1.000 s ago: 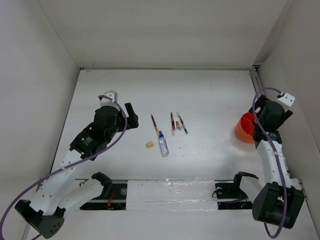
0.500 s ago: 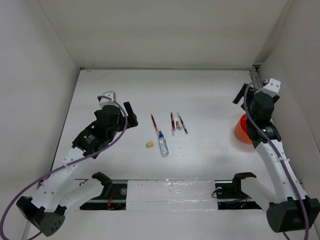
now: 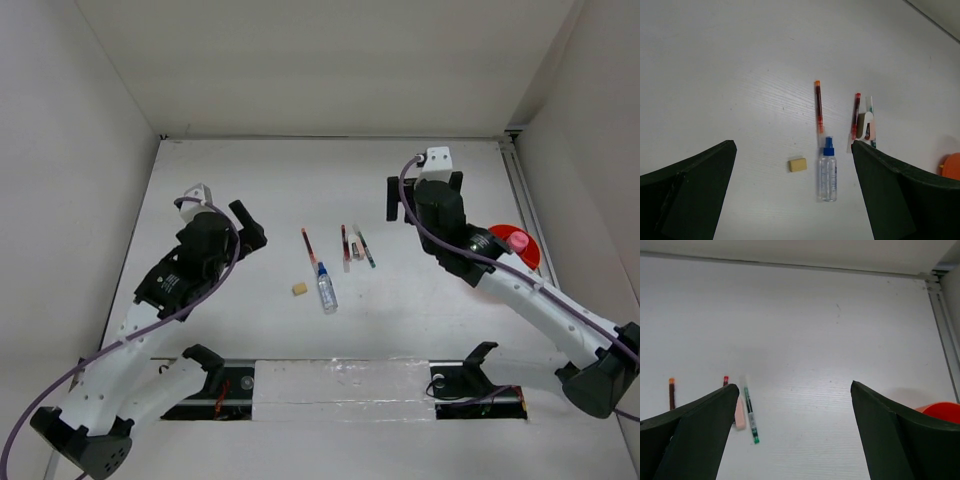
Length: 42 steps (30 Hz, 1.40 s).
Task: Sort the stationery into containers
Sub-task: Pick up the stationery from the center of the board.
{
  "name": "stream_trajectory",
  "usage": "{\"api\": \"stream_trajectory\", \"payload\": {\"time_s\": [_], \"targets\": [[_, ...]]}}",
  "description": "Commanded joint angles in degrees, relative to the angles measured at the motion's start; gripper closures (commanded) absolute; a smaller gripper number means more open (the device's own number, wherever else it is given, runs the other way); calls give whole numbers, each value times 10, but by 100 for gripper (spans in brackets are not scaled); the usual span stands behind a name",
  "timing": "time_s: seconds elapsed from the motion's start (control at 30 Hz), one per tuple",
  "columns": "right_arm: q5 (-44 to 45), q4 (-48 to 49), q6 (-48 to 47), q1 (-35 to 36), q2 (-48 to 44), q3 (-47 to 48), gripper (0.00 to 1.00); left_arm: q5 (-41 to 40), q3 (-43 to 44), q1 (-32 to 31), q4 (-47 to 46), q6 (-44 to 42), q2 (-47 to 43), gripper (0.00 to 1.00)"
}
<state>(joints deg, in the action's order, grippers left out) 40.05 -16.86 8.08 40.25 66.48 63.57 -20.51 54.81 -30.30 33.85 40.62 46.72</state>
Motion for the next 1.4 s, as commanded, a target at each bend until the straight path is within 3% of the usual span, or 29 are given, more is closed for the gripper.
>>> {"api": "stream_trajectory", "payload": {"time_s": [0.0, 0.1, 0.2, 0.33, 0.43, 0.47, 0.53, 0.6, 0.8, 1.1, 1.37], "targets": [[-69, 47, -17, 18, -39, -10, 0, -1, -2, 2, -4, -7, -8, 0], [-88, 11, -12, 46, -44, -1, 0, 34, -2, 2, -4, -7, 20, 0], [-40, -43, 6, 69, -52, 24, 0, 107, -7, 2, -25, -7, 40, 0], [-19, -87, 6, 75, -89, 38, 0, 137, -27, -72, -65, 48, 90, 0], [-14, -126, 20, 68, -112, 53, 0, 37, 17, -163, -27, 127, 159, 0], [-14, -133, 20, 62, -118, 53, 0, 9, 34, -237, -13, 146, 213, 0], [-14, -138, 20, 57, -142, 53, 0, -41, 78, -277, 38, 184, 271, 0], [-14, -145, 20, 52, -165, 53, 0, -48, 87, -288, 77, 231, 337, 0], [-24, -157, 20, 47, -198, 29, 0, -42, 101, -324, 49, 265, 419, 0], [-60, -146, 2, 47, -220, 6, 0, -55, 121, -324, 55, 305, 492, 1], [-83, -125, -3, 47, -220, 1, 0, -66, 134, -324, 55, 317, 537, 12]]}}
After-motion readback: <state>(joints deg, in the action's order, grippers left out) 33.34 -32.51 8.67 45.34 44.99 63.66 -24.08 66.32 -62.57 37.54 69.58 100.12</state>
